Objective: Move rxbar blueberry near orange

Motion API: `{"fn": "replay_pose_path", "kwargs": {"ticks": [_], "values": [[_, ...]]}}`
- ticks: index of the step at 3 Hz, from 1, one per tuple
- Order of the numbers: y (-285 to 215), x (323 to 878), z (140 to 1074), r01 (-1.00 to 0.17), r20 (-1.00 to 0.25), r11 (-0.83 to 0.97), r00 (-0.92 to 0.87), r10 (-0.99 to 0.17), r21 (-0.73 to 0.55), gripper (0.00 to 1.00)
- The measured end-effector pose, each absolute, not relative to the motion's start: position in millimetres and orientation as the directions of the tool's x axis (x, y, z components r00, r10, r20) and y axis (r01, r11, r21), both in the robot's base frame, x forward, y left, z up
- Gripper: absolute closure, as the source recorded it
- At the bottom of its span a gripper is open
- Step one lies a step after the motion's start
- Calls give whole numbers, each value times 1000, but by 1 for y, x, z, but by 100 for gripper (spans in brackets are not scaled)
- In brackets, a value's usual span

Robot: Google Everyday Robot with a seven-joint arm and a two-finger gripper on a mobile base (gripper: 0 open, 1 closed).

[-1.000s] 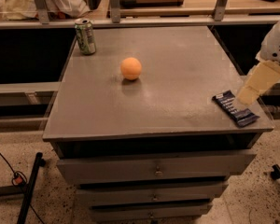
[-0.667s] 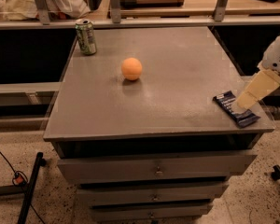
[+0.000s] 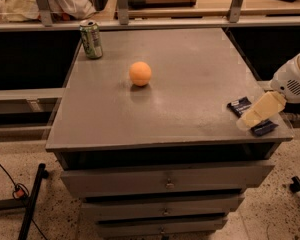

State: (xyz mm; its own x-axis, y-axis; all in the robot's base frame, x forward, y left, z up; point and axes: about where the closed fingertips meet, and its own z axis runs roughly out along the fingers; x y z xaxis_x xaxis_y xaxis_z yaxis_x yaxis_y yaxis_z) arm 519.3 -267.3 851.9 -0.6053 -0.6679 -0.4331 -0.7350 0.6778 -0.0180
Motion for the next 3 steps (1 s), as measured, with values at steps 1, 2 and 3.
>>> {"fn": "replay_pose_path", "kwargs": {"ticks": [1, 2, 3], "values": [[-262, 524, 830, -728, -447, 685, -608, -656, -15, 0], [-260, 527, 811, -716, -436, 698, -629, -644, 2, 18], [-260, 530, 803, -715, -415, 699, -645, -642, 30, 41]]}}
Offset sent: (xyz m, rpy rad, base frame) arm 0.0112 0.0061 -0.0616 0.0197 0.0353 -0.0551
